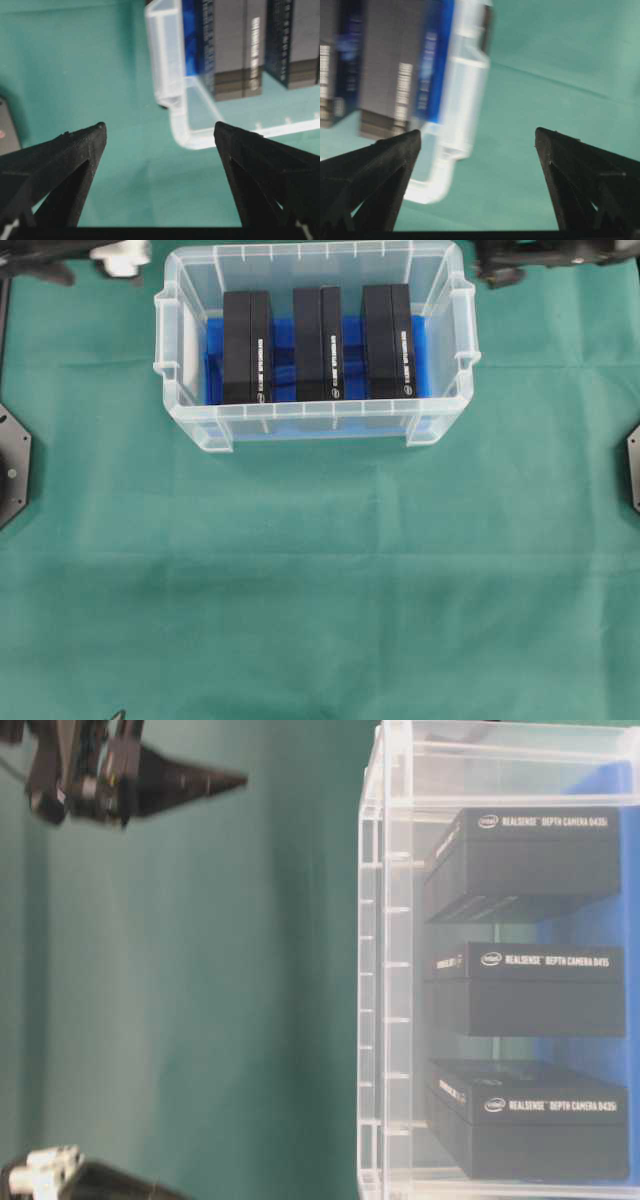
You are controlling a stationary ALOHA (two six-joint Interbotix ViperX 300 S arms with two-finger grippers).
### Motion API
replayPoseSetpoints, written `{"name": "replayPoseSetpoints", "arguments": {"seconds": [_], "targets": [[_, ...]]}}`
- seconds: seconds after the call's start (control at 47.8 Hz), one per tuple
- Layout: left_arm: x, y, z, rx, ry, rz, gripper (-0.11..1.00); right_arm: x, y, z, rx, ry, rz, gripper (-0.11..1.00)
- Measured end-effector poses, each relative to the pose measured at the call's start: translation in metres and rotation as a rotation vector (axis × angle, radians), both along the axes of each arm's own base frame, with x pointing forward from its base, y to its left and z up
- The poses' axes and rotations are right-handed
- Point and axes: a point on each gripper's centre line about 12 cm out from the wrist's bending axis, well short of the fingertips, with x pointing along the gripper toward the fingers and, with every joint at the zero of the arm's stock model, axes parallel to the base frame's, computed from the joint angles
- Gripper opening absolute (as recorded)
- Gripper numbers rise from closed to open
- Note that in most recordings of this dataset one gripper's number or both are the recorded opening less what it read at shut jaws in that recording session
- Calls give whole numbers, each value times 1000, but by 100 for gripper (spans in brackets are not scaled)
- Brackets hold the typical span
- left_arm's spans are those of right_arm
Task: Take the box out of the case with both arms.
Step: 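Move both open grippers above the left and right black boxes in the bin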
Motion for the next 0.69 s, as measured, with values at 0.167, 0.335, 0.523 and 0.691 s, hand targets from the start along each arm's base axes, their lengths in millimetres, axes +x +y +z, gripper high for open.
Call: {"name": "replayPoseSetpoints", "arguments": {"seconds": [0.167,0.335,0.523,0.691], "targets": [[29,3,-2,1,8,-36,92,32,0,2,-10,-24,37,96],[53,7,-1,11,4,-77,92,55,2,0,-10,-25,62,96],[69,9,1,19,-1,-88,92,78,4,-3,-2,-31,85,96],[78,10,-3,18,5,-91,92,88,3,-1,-6,-41,89,96]]}}
